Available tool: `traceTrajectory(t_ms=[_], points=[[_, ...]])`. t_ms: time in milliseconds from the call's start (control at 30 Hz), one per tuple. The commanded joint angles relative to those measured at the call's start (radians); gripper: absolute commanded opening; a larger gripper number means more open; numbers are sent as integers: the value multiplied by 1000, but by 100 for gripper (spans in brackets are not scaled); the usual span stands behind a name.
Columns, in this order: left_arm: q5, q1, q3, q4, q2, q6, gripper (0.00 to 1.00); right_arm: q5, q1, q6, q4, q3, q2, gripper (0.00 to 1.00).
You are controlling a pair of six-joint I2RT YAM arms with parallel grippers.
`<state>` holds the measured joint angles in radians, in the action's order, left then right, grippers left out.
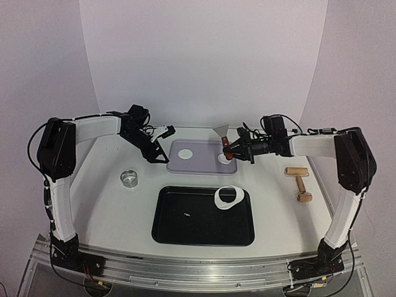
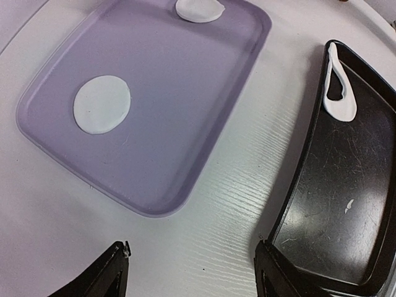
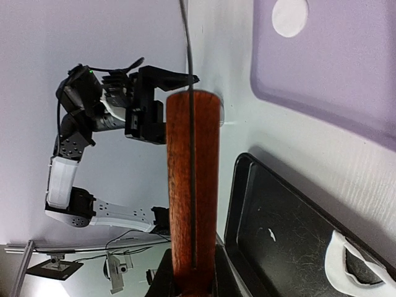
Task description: Roll out the dumpling wrappers from the dough
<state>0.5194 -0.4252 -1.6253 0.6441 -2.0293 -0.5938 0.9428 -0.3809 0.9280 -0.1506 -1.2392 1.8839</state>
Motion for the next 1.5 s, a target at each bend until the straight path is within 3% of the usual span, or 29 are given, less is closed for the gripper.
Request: traceTrajectory(t_ms=[0,100,133,200,300,433,533,633,1000,1233,1467], points=[[-7,1,-17,-15,51,5,69,18,-1,74,-172,-24,-47,0],[-6,1,-16,-13,52,0,69,-25,3,31,-131,-26,-82,0],[-8,2,-16,-12,52,0,69,-69,5,-33,-28,-51,-96,0],[-10,2,-17,-11,53,-1,69,-210,8,-244,363,-162,-119,0],[-6,2,-20,-11,55,2,69,-651,8,-508,869,-394,-105,0],[0,2,-21,-13,62,14,69,-1263,5,-687,1396,-627,3,0],[-1,2,-14,-16,64,18,69,-1644,2,-791,1616,-608,87,0],[0,1,-10,-15,61,20,69,-1891,1,-828,1706,-504,137,0],[4,1,-12,-1,56,26,69,-1986,-82,-786,1760,-447,252,0],[1,2,7,-4,68,22,69,-1907,-134,-763,1797,-492,399,0],[-1,2,22,-9,74,14,70,-1893,-139,-744,1829,-508,439,0]])
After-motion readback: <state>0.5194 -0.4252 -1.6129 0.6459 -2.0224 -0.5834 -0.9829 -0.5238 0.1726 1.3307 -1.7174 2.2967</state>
